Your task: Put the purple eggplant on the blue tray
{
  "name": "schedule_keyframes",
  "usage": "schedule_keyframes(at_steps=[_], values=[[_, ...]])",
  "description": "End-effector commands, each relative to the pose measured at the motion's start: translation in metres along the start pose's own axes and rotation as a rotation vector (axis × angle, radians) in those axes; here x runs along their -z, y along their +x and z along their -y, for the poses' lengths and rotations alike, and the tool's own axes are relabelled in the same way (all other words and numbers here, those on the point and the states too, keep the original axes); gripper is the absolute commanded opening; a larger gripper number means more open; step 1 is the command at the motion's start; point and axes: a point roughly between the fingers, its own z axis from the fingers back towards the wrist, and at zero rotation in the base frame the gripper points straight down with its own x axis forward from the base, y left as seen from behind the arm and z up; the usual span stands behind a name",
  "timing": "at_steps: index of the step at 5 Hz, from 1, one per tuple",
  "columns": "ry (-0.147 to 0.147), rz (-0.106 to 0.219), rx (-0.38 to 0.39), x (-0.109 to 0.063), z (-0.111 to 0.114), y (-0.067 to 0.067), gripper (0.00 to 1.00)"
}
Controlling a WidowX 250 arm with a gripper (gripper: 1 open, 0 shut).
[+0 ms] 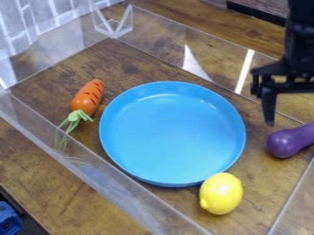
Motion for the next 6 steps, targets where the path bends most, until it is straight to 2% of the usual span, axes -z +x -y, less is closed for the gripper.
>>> schedule_keyframes(at_steps=[1, 3, 4, 5, 6], values=[[-0.062, 0.066, -0.011, -0.007, 0.019, 0.008, 1.00], [-0.054, 0.078, -0.062, 0.027, 0.021, 0.011, 1.00], [-0.041, 0.094, -0.112, 0.038, 0.012, 0.012, 0.00], [-0.035, 0.105, -0.142, 0.041, 0.001, 0.010, 0.00], [-0.041, 0.081, -0.038, 0.029, -0.005, 0.009, 0.00]])
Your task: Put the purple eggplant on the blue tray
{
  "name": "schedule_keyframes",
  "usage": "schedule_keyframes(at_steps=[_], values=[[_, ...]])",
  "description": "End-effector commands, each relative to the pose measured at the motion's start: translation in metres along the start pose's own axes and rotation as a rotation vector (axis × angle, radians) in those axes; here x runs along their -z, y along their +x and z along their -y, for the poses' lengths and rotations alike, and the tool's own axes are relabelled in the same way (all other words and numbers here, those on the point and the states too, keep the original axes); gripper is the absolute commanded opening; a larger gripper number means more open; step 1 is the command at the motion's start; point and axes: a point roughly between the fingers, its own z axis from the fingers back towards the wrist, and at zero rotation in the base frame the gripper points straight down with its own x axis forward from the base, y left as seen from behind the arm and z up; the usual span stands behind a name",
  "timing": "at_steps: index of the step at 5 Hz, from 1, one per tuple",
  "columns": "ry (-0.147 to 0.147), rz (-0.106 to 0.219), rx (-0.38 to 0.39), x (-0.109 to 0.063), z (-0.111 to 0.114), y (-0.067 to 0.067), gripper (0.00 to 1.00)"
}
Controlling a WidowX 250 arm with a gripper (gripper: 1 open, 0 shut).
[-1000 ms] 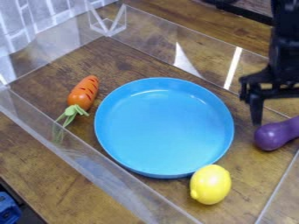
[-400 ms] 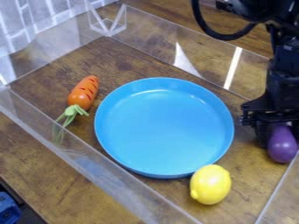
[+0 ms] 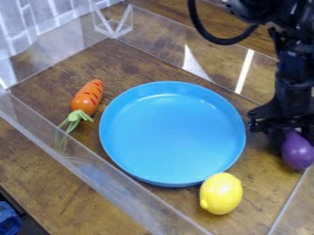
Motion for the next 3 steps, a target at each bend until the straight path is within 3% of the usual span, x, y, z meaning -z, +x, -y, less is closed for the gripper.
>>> schedule_keyframes(at_steps=[1, 3], values=[[-0.045, 0.010, 0.103, -0.033, -0.003, 0.009, 0.00], [-0.077, 0.023, 0.167, -0.087, 0.000, 0.016, 0.00]])
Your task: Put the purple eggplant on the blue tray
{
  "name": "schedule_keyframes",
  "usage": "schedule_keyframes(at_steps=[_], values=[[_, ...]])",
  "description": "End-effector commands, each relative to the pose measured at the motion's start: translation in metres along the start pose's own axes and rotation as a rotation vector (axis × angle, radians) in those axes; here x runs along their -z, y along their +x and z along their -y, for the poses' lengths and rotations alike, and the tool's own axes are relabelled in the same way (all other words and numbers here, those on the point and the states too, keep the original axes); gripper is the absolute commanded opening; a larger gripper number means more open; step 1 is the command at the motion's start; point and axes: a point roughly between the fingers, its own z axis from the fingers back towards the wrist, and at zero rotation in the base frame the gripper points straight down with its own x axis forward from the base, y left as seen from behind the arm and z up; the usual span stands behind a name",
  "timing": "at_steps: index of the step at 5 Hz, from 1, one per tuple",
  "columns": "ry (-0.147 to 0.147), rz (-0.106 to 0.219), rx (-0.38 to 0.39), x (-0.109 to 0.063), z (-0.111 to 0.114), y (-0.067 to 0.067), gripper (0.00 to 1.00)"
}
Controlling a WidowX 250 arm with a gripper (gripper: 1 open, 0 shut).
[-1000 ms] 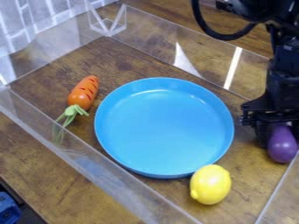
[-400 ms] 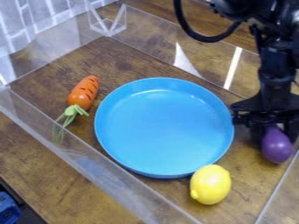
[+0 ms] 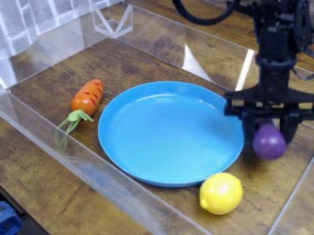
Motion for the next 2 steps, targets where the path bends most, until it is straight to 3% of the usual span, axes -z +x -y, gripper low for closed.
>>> schedule_keyframes(at_steps=[1, 2], values=[[-0.077, 0.102, 0.062, -0.068, 0.006, 0.015, 0.00], [-0.075, 0.096, 0.111, -0.065, 0.003, 0.027, 0.00]])
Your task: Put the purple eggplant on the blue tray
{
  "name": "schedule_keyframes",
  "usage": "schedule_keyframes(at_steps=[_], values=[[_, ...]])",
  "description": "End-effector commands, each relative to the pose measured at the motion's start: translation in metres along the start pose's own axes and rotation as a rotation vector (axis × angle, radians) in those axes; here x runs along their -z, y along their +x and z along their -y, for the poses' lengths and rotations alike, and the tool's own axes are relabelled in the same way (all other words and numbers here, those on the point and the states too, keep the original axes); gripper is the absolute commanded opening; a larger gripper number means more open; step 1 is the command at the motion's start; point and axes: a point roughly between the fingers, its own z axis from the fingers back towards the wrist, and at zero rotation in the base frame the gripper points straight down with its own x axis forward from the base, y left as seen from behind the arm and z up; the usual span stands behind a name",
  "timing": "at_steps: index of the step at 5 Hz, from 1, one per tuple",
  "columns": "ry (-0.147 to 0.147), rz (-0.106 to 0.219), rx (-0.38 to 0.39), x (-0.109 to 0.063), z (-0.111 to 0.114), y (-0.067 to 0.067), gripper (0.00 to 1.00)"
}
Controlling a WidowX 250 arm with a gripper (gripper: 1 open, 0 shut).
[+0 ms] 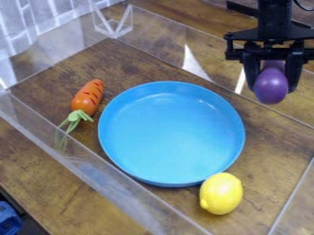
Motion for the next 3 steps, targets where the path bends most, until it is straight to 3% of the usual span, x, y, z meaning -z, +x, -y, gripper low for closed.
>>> schedule_keyframes(at_steps=[1, 3], values=[[-0.010, 0.066, -0.003, -0.026, -0.007, -0.009, 0.00], [0.033, 0.007, 0.177, -0.009, -0.020, -0.037, 0.00]])
